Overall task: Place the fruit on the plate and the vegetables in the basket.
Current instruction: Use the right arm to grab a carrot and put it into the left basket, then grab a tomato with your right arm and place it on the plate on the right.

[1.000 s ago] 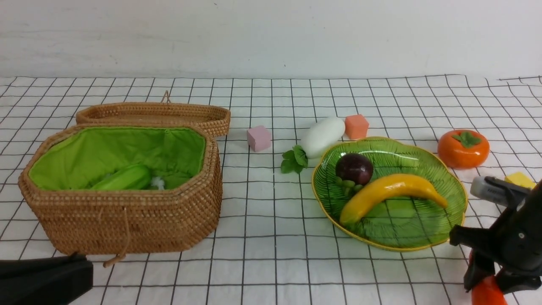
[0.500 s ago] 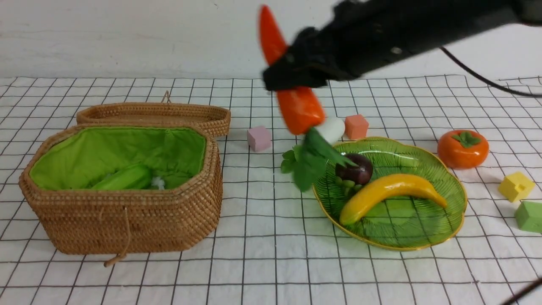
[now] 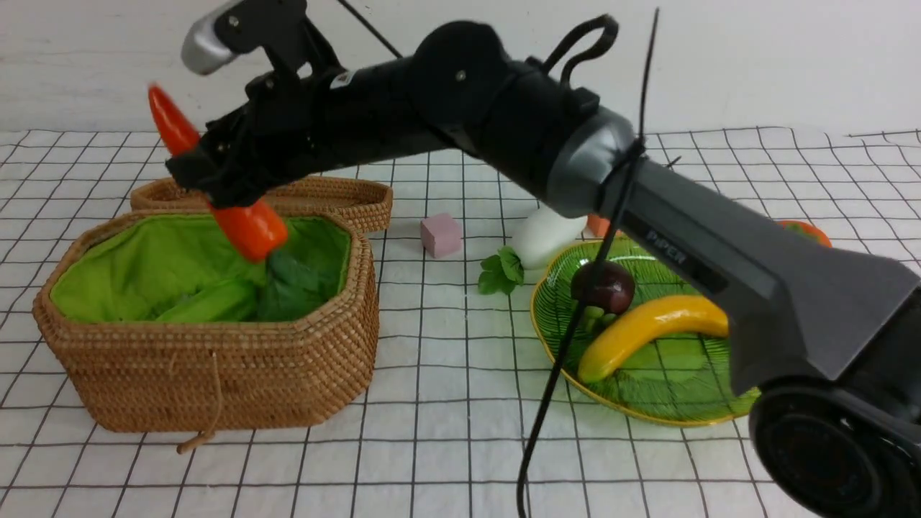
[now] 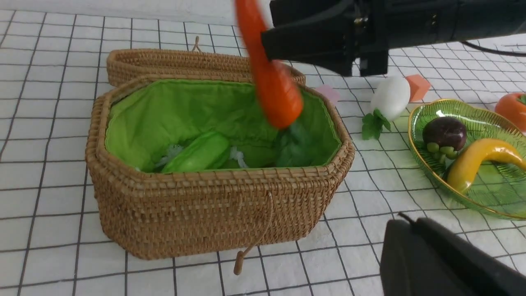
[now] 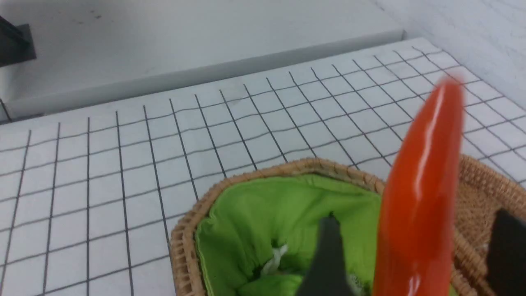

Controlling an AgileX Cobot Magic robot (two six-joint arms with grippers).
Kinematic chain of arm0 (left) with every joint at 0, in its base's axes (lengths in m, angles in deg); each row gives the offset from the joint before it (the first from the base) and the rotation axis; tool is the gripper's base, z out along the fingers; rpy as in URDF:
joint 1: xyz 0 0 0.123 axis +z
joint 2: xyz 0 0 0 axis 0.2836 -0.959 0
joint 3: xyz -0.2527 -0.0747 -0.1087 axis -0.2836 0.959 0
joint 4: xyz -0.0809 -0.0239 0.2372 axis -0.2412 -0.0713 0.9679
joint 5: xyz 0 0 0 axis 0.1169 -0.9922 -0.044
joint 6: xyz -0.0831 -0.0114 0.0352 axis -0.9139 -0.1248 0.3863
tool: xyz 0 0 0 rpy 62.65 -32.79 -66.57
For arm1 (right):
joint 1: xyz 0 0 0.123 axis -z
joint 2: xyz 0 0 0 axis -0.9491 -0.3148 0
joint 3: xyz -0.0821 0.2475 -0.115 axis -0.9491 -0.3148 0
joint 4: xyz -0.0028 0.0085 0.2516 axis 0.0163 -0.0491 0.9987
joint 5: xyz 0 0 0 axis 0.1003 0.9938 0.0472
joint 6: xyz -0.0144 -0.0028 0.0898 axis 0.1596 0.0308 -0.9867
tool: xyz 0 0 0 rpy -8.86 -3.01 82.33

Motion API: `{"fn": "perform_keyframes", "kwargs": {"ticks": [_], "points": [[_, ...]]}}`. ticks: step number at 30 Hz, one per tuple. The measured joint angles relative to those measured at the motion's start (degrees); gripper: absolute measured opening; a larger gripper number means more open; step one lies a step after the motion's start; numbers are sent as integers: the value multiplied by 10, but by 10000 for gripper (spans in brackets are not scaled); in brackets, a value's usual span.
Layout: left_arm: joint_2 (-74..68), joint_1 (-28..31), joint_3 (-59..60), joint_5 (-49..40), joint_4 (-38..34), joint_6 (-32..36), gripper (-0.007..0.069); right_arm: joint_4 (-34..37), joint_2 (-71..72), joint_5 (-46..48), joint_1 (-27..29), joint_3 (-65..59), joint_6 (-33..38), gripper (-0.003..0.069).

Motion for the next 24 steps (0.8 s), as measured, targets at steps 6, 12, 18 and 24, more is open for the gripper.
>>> {"fn": "perform_keyframes", "kwargs": {"ticks": [6,12,18,24], "points": [[0,0,0,12,-39,57,-13,-34,27,89,5,2,-51,665],[0,0,0,52,-192,241,-13,-238,145,277,63,10,-279,451],[0,0,0,45,-374,419,-13,-460,201,355,180,11,-507,135],[0,0,0,33,-422,484,-13,-507,191,357,301,-56,-584,59]]}}
